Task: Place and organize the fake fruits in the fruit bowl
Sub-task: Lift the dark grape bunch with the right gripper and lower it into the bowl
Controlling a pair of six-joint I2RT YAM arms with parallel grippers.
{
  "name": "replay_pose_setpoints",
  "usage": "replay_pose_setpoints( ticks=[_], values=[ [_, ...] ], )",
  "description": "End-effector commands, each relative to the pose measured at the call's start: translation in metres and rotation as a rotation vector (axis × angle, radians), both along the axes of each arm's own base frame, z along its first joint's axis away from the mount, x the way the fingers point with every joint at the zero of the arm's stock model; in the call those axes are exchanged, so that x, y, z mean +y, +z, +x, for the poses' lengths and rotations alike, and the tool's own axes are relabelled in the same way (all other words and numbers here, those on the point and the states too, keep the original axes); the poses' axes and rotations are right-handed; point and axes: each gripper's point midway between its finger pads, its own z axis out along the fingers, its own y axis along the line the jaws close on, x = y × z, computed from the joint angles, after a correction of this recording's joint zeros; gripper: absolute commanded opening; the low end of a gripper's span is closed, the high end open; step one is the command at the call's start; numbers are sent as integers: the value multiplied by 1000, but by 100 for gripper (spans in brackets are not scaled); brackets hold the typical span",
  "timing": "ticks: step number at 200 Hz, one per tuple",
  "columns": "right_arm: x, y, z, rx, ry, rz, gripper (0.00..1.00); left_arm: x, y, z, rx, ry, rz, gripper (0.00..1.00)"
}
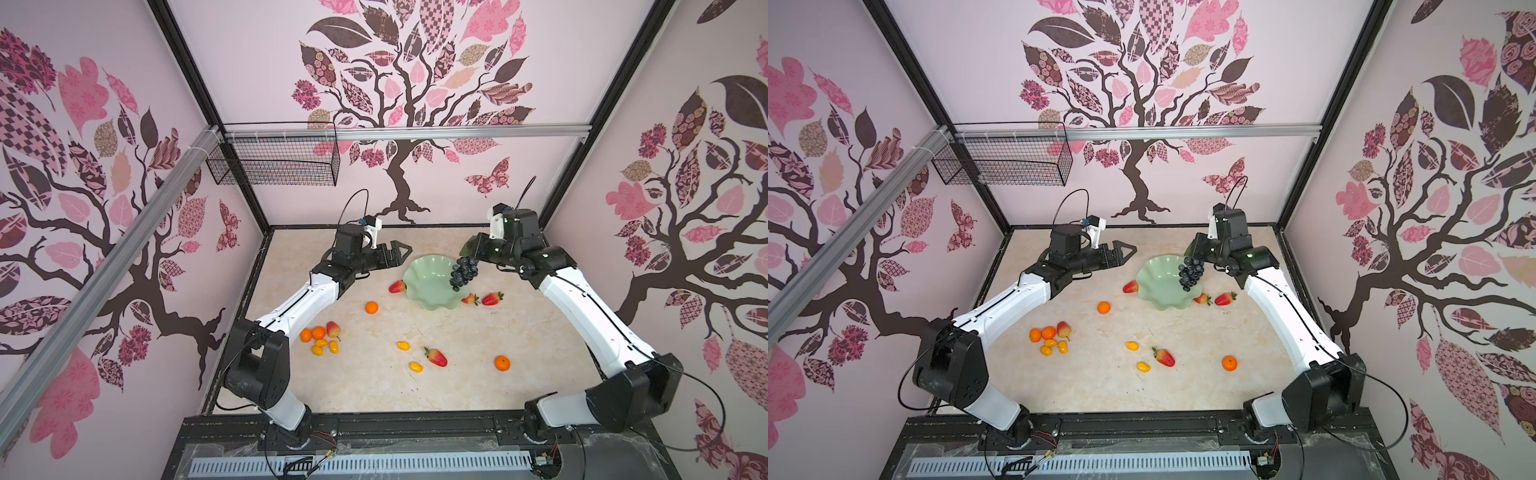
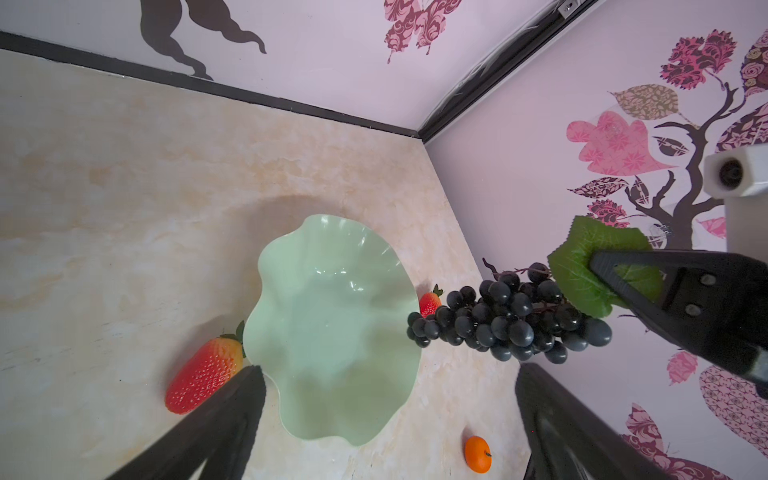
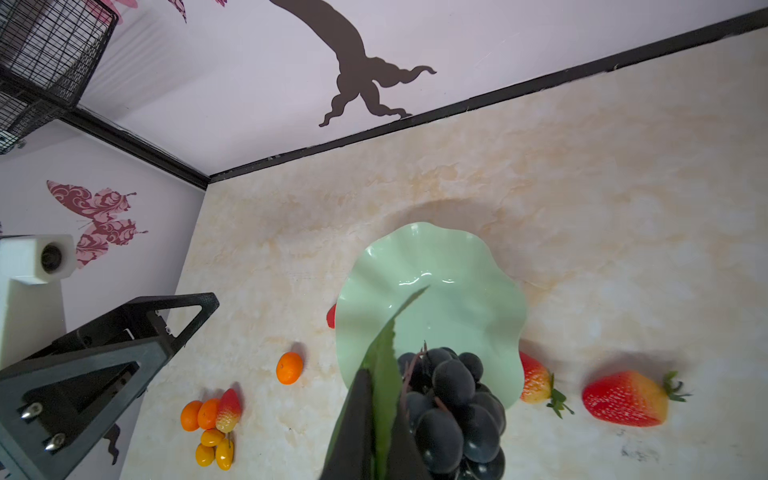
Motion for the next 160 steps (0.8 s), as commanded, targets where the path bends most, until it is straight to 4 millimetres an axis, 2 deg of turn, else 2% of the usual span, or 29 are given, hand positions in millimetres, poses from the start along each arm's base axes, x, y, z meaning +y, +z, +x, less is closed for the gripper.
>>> replay_pose_setpoints(
  ticks=[1,62,91,116,160],
  values=[
    [24,9,13,-33,47,72,0,3,-8,0,14,23,0,98],
    [75,-24,25,26,119,91,0,2,-20,5,64,44,-11,98],
    [87,-34,27,56,154,124,0,4,-21,7,64,61,-1,98],
    [86,-48,30,74,136,123,0,4,-24,7,77,61,-2,98],
    [58,-109,43,200,18,90,0,0,-36,9,122,49,13,98]
  ],
)
